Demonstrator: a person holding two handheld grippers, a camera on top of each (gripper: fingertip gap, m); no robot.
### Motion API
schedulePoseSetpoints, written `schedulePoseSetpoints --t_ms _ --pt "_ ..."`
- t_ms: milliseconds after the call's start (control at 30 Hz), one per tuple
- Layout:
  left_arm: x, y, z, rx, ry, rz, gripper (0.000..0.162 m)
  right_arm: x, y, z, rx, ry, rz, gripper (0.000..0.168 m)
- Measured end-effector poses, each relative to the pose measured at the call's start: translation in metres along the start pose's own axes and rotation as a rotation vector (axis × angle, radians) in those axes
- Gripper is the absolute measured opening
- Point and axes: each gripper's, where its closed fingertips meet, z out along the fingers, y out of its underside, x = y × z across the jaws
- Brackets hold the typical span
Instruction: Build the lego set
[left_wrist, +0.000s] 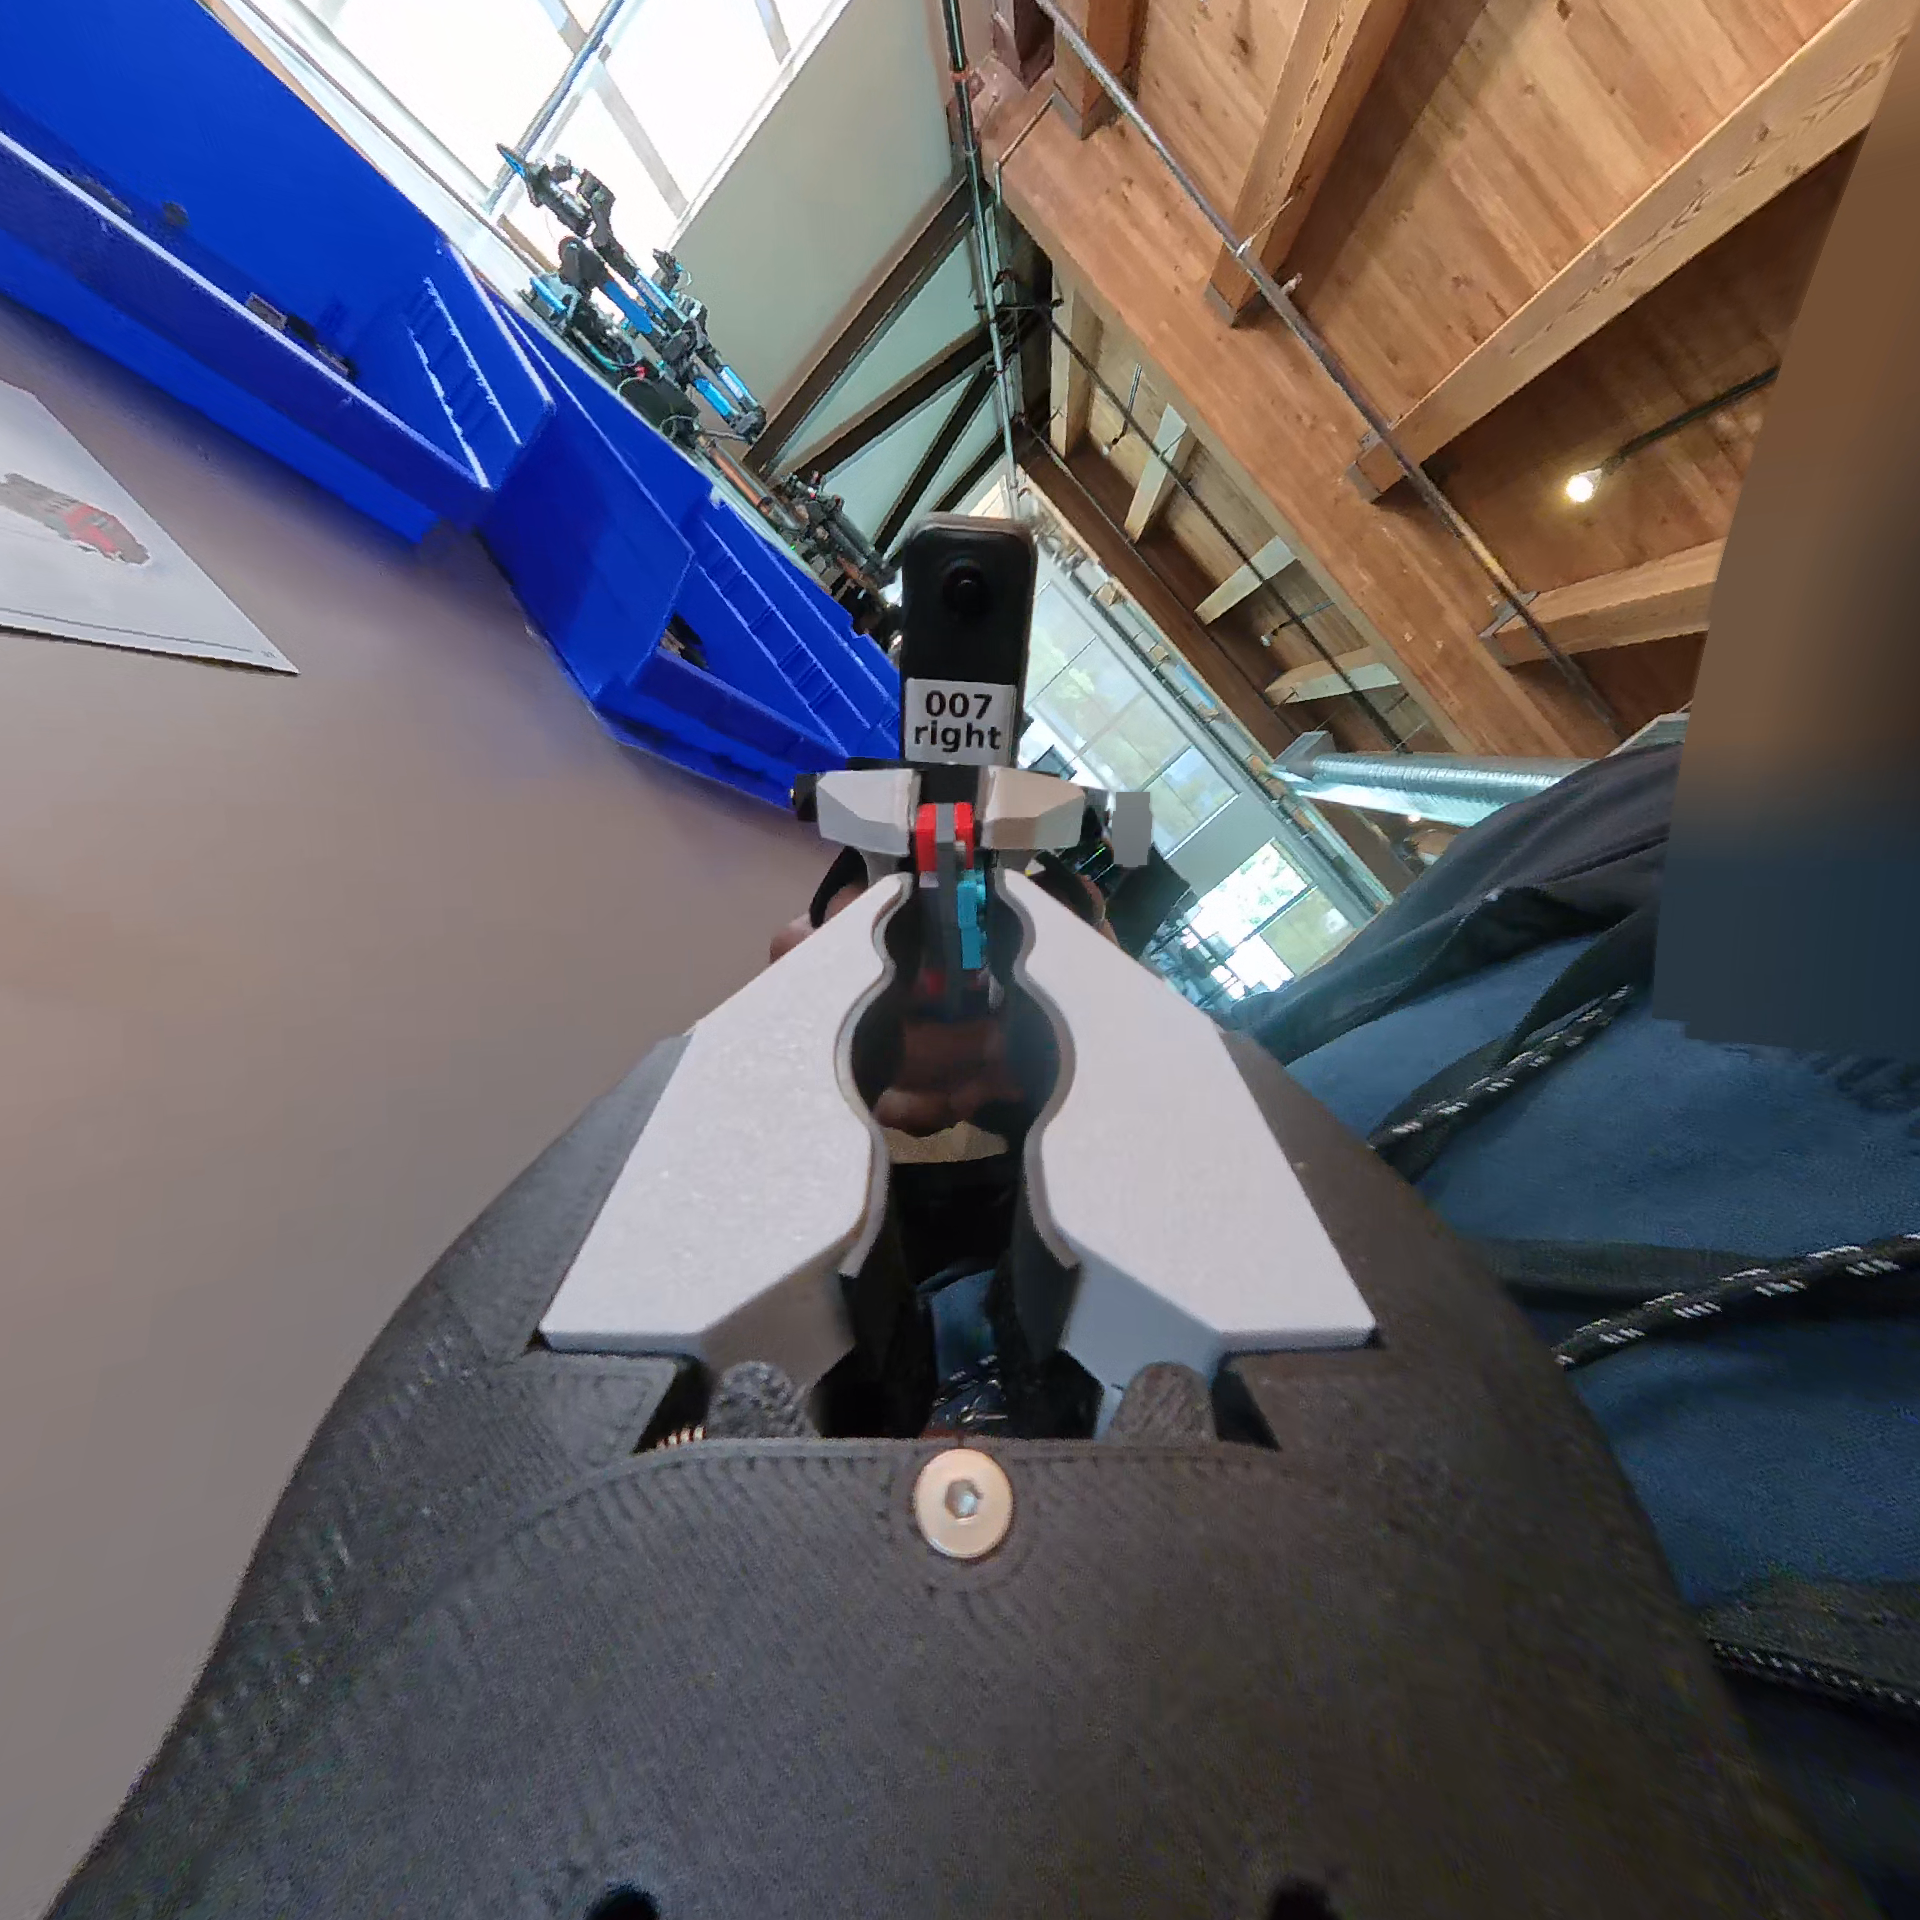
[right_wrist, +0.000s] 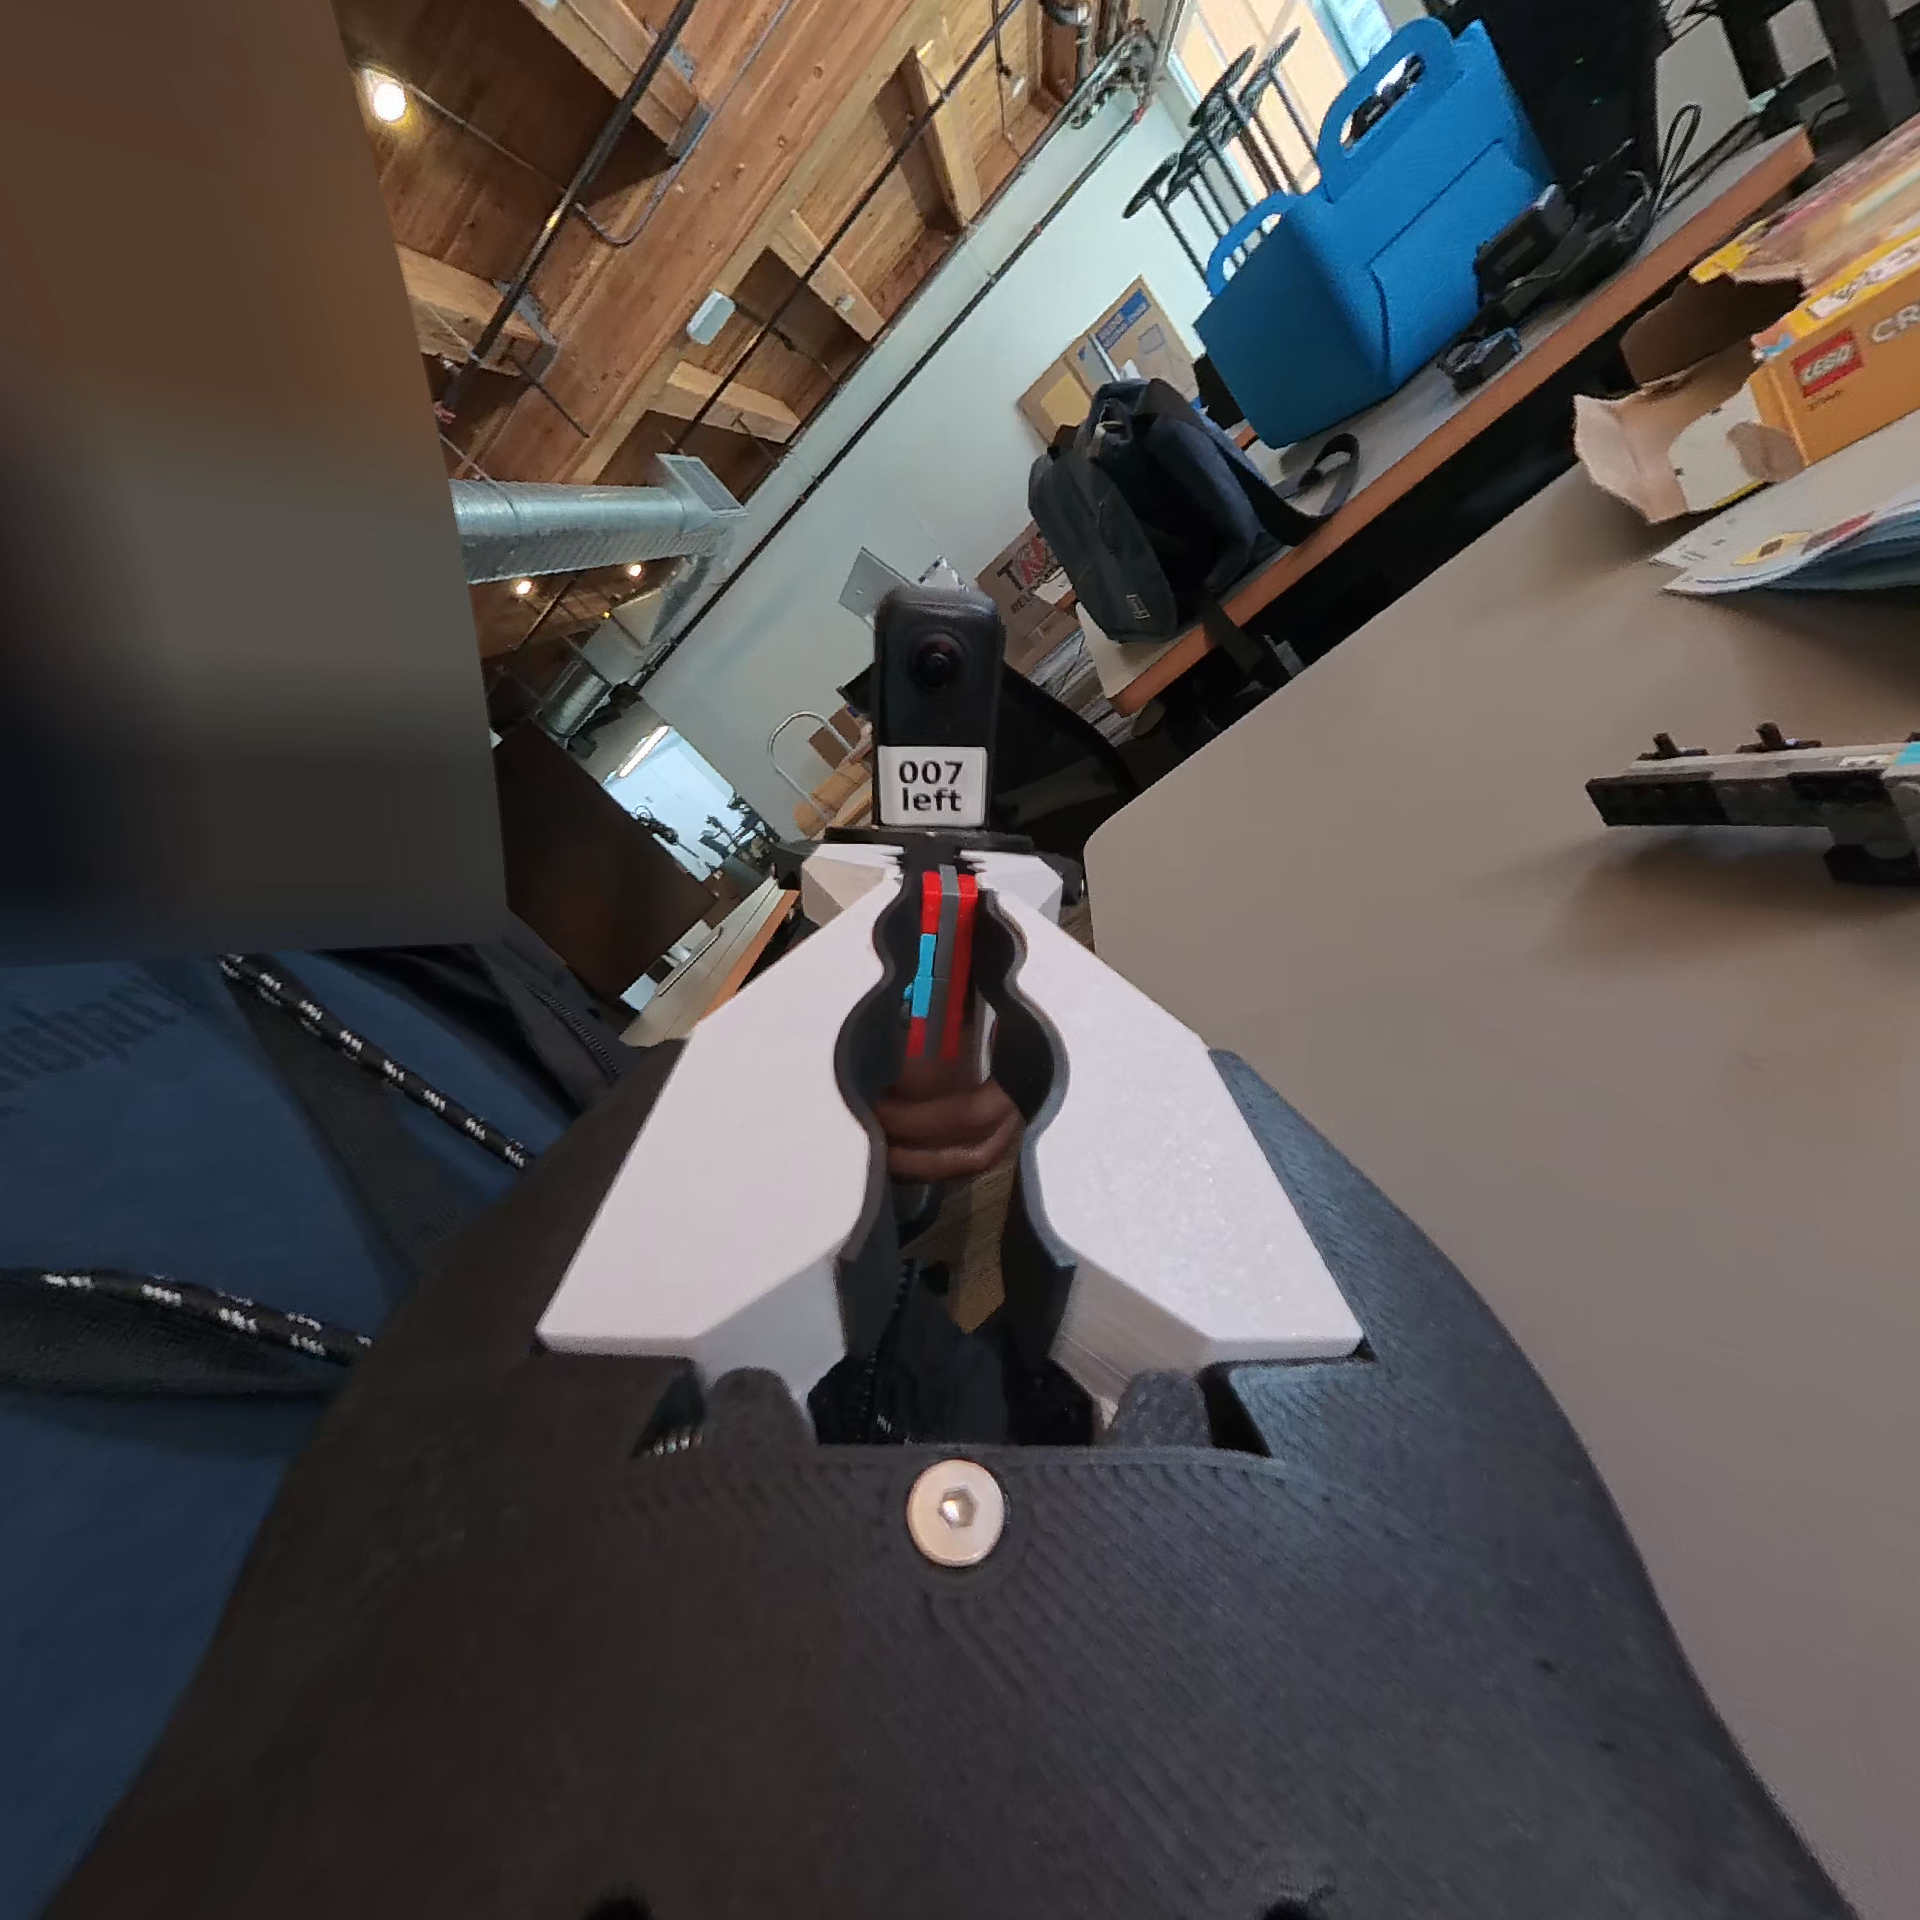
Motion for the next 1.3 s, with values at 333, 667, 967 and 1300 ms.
schedulePoseSetpoints --t_ms 333,667,967,1300 --pt "0.000 0.007 0.003 0.017 0.033 -0.009 0.012 -0.003 0.001 0.001 0.014 0.016 -0.134 0.010" --pt "0.013 0.011 0.000 -0.047 0.048 0.220 0.012 -0.017 0.005 0.001 -0.107 -0.046 -0.248 0.024" --pt "0.017 0.019 0.000 -0.120 0.040 0.355 0.012 -0.028 0.011 0.003 -0.182 -0.102 -0.288 0.010" --pt "0.015 0.018 -0.001 -0.131 0.028 0.376 0.011 -0.026 0.011 0.003 -0.148 -0.059 -0.317 0.010"
